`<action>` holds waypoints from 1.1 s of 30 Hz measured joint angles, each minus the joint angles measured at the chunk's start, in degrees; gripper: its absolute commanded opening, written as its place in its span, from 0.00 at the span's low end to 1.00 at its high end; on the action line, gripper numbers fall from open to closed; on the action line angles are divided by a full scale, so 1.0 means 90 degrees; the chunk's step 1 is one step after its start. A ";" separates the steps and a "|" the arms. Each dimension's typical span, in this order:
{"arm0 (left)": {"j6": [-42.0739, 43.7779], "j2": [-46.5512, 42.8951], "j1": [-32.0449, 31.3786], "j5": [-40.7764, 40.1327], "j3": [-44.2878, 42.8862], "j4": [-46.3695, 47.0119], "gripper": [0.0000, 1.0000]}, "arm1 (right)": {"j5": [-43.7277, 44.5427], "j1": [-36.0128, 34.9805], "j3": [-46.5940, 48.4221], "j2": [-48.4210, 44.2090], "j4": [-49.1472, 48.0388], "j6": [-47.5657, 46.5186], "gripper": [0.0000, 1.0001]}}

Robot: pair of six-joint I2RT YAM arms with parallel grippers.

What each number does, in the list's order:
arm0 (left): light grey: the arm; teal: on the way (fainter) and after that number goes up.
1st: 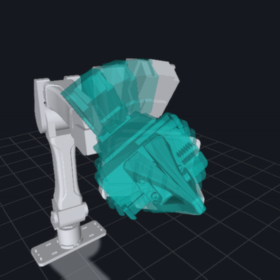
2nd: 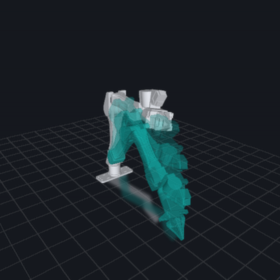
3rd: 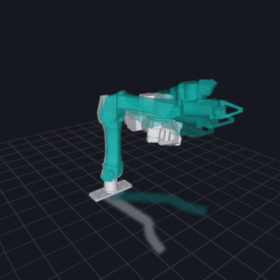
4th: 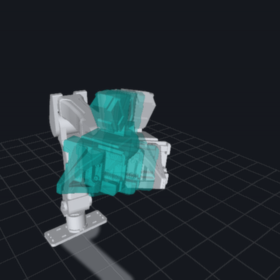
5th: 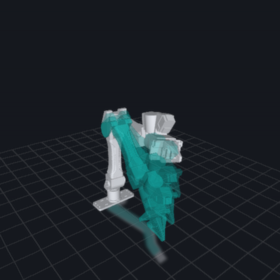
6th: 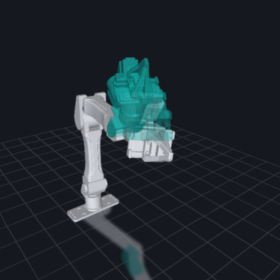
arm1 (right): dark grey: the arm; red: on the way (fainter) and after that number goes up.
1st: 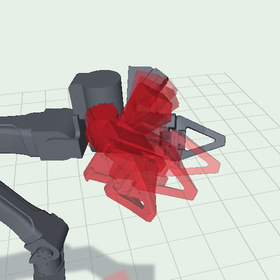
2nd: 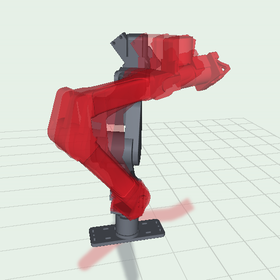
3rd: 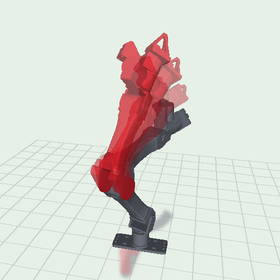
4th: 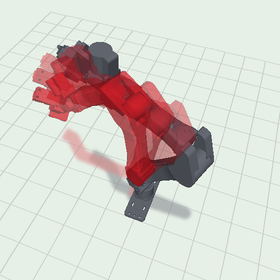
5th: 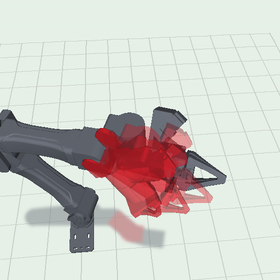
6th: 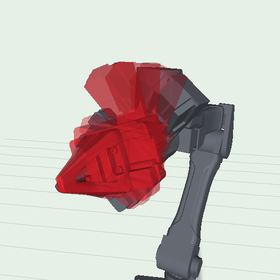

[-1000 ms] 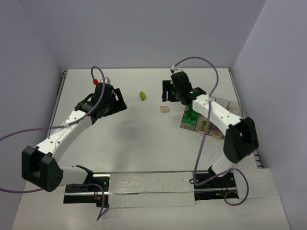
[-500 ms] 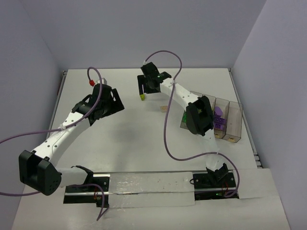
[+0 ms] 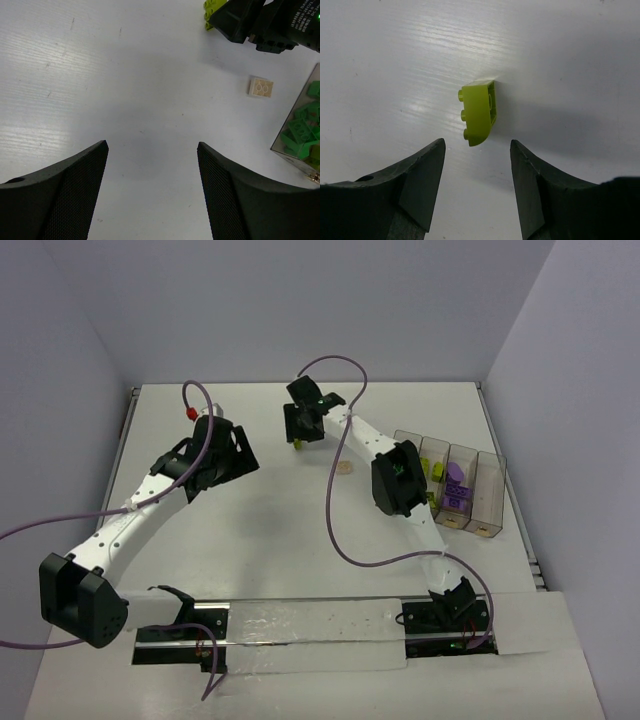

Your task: Sort the legos into containers by color

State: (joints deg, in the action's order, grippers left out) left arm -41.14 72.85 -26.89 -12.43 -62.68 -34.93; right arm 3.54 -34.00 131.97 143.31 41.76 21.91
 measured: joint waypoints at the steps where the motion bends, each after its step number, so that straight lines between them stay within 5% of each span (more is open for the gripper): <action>1: 0.0001 -0.0001 0.0000 0.0000 0.0003 0.0001 0.79 | -0.0019 0.0000 0.0045 0.0055 -0.0004 0.0016 0.55; 8: 0.0004 -0.0020 0.0000 0.0000 0.0046 -0.0001 0.79 | -0.0108 0.0000 0.0059 0.0159 -0.0024 0.0171 0.50; 15: 0.0007 -0.0131 0.0000 0.0000 0.0111 -0.0004 0.79 | -0.0104 0.0001 0.0333 0.0232 -0.0052 0.0251 0.35; 22: 0.0004 -0.0321 0.0000 0.0000 0.0154 -0.0006 0.79 | -0.0085 0.0002 0.0351 0.0258 -0.0063 0.0255 0.52; 33: 0.0002 -0.0442 0.0000 0.0000 0.0254 -0.0008 0.79 | -0.0012 0.0000 0.0507 0.0389 -0.0015 0.0250 0.51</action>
State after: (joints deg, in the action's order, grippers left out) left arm -41.12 68.87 -26.89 -12.43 -60.40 -35.00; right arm 3.43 -34.00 136.53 146.81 41.63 24.16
